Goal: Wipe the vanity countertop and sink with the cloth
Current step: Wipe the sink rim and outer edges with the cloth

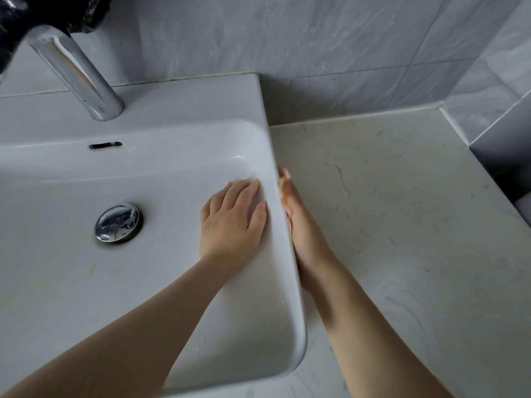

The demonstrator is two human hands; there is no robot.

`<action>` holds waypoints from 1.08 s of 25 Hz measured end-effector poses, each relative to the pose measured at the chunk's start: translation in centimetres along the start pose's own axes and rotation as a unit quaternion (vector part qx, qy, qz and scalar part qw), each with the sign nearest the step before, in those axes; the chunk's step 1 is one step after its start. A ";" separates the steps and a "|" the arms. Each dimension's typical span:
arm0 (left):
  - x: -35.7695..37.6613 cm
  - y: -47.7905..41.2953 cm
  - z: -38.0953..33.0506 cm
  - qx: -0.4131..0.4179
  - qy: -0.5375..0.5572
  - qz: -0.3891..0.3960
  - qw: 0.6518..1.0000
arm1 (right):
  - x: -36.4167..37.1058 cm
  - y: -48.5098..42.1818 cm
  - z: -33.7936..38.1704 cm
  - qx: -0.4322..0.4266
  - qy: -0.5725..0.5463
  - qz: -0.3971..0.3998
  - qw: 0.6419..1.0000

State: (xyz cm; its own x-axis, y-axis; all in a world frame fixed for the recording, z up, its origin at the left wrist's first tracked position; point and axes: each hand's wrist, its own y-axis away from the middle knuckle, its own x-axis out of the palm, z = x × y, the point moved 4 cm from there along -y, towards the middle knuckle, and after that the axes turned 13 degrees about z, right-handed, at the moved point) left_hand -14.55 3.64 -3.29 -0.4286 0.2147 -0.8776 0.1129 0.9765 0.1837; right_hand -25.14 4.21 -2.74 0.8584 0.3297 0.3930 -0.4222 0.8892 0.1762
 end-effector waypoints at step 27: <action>0.7 2.2 -2.3 -0.095 0.163 0.109 0.976 | 2.7 5.8 -1.0 0.010 -0.099 0.089 0.991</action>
State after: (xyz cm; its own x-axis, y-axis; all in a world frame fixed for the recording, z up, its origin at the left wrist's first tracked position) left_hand -16.73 5.97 -2.50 -0.6788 0.3826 -0.6268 0.0782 0.8863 0.4564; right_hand -24.98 10.61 -1.57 0.6967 0.4096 0.5889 -0.5687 0.8158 0.1054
